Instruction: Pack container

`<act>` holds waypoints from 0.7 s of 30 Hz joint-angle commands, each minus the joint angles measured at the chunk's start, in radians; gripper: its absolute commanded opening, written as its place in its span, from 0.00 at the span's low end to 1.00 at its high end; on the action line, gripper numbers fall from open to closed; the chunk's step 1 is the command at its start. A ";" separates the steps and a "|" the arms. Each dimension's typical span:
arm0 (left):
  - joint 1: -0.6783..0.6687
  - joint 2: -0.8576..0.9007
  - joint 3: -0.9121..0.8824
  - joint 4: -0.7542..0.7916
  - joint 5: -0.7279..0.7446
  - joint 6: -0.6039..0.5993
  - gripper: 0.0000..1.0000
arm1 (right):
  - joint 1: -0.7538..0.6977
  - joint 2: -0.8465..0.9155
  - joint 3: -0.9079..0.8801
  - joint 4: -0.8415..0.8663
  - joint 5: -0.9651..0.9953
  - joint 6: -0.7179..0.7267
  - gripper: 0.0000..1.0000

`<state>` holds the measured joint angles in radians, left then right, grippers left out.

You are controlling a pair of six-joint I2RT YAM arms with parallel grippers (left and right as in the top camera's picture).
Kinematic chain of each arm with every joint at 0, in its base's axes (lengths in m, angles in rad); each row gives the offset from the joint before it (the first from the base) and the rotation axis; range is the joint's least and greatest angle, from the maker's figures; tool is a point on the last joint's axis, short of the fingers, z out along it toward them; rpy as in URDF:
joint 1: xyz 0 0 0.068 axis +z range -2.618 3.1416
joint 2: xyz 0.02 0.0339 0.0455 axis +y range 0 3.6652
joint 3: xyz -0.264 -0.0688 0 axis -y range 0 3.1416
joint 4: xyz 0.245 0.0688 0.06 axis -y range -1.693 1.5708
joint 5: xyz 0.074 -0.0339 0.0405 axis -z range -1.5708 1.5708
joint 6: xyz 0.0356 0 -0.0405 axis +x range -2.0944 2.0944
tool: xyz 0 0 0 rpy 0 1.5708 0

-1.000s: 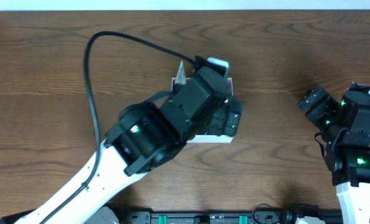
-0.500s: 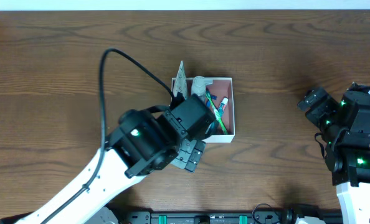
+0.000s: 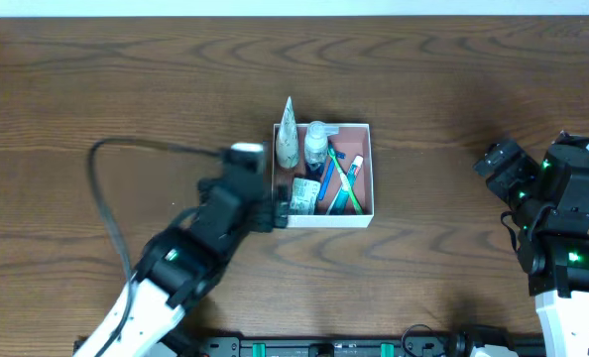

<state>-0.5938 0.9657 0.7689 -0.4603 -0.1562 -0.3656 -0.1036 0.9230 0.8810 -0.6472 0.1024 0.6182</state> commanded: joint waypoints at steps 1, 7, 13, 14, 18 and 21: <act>0.111 -0.144 -0.180 0.107 0.072 -0.002 0.98 | -0.008 -0.001 0.003 -0.001 0.006 0.006 0.99; 0.315 -0.394 -0.418 0.256 0.192 -0.002 0.98 | -0.008 -0.001 0.003 0.000 0.006 0.006 0.99; 0.471 -0.619 -0.570 0.364 0.275 -0.002 0.98 | -0.008 -0.001 0.003 0.000 0.006 0.006 0.99; 0.492 -0.650 -0.589 0.376 0.283 -0.002 0.98 | -0.008 -0.001 0.003 -0.001 0.006 0.006 0.99; 0.539 -0.735 -0.647 0.406 0.288 -0.002 0.98 | -0.008 -0.001 0.003 -0.001 0.006 0.006 0.99; 0.573 -0.777 -0.678 0.406 0.288 -0.002 0.98 | -0.008 -0.001 0.003 -0.001 0.006 0.006 0.99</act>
<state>-0.0502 0.2249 0.1162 -0.0612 0.1085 -0.3660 -0.1036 0.9226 0.8810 -0.6472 0.1020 0.6182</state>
